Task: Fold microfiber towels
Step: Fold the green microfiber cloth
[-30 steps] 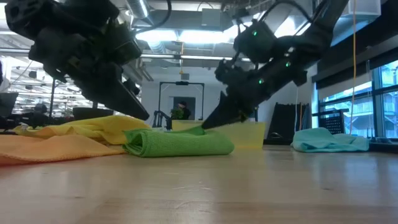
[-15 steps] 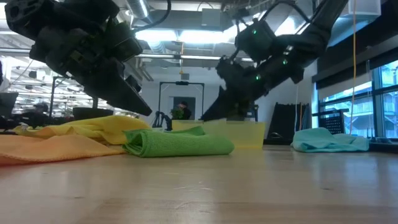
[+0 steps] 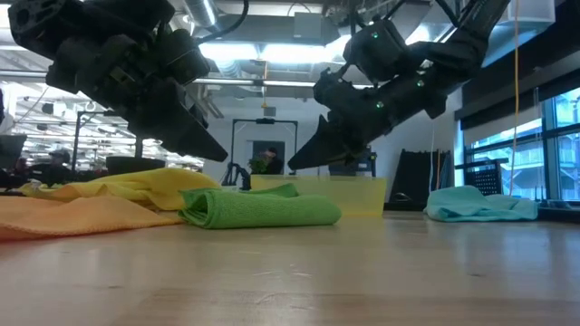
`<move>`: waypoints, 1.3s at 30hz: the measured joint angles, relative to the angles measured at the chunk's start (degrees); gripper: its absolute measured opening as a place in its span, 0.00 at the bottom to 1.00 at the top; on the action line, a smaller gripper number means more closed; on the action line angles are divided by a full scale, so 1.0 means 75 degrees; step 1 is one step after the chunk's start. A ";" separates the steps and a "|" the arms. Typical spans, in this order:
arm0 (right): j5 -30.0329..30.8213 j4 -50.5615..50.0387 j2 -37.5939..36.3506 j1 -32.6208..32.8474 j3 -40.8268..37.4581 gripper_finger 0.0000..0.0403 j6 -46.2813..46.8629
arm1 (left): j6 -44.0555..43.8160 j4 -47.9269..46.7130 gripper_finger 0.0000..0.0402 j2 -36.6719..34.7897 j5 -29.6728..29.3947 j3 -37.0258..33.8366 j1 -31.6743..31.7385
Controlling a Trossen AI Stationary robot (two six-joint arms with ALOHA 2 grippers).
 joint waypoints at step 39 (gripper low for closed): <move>-0.0215 0.0883 0.0862 -0.0467 0.0006 0.02 0.0814 | -0.0075 0.0038 0.21 0.0000 0.0259 0.0000 -0.0001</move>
